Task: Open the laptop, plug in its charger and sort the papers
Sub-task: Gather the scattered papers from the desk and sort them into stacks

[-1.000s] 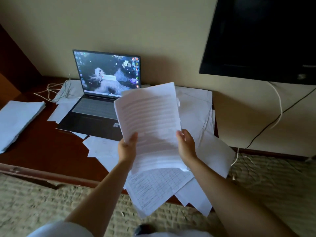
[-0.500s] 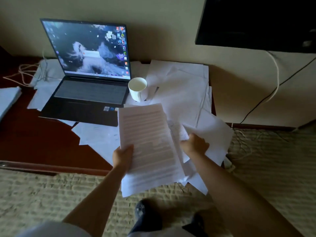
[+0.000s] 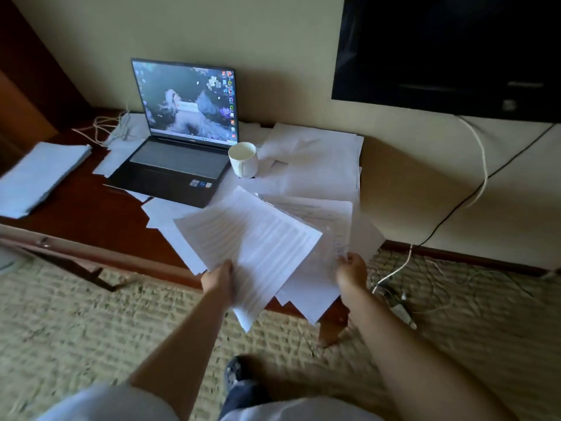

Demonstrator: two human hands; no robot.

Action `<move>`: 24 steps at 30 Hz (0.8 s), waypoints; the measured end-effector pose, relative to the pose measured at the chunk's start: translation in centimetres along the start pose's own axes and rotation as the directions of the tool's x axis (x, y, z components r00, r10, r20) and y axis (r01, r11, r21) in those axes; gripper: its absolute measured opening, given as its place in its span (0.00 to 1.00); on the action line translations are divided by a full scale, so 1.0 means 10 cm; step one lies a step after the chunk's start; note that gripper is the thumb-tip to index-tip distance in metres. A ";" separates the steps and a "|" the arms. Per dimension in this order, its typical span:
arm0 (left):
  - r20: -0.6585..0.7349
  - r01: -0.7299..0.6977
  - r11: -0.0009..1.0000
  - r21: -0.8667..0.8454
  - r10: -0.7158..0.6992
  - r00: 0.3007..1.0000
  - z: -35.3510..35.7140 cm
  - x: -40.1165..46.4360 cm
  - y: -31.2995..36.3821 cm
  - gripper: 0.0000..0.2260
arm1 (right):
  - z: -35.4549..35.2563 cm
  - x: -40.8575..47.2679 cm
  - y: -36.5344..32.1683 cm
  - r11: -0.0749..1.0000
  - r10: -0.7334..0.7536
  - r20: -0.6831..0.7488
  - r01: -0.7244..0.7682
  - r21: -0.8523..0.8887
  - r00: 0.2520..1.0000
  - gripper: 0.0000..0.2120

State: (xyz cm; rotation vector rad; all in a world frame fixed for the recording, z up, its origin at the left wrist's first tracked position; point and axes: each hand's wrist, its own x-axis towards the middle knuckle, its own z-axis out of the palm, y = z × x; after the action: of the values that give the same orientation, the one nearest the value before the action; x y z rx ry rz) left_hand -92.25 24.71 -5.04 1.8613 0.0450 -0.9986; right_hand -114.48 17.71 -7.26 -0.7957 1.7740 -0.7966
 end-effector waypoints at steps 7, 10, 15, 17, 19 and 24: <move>0.020 0.130 0.989 -0.063 -0.129 0.991 0.24 -0.27 -0.46 0.15 | -0.27 -0.36 0.25 0.957 0.219 0.654 -0.291 0.001 0.724 0.09; 0.023 0.124 0.992 -0.037 -0.123 0.992 0.24 -0.21 -0.63 0.18 | -0.26 -0.45 0.33 0.969 0.214 0.671 -0.243 -0.052 0.710 0.09; 0.045 0.166 0.986 0.005 -0.167 0.985 0.28 1.01 -1.32 0.41 | -0.30 -0.48 0.45 0.960 0.268 0.703 -0.247 -0.135 0.659 0.07; 0.011 0.162 0.987 -0.014 -0.162 0.987 0.25 0.87 -1.22 0.36 | -0.32 -0.48 0.47 0.956 0.286 0.711 -0.241 -0.167 0.643 0.07; -0.028 0.097 0.995 0.027 -0.097 0.995 0.19 0.04 -0.76 0.24 | -0.34 -0.47 0.50 0.947 0.304 0.708 -0.281 -0.154 0.637 0.12; -0.001 0.064 0.998 0.008 -0.064 0.998 0.21 -0.40 -0.50 0.21 | -0.38 -0.48 0.49 0.944 0.320 0.744 -0.265 -0.197 0.586 0.16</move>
State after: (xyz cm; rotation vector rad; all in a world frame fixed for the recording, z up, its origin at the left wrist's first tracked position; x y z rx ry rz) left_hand -98.41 27.17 -6.55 1.8770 0.1016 -1.0436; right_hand -117.41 24.94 -7.72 -0.7039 1.0864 -0.1033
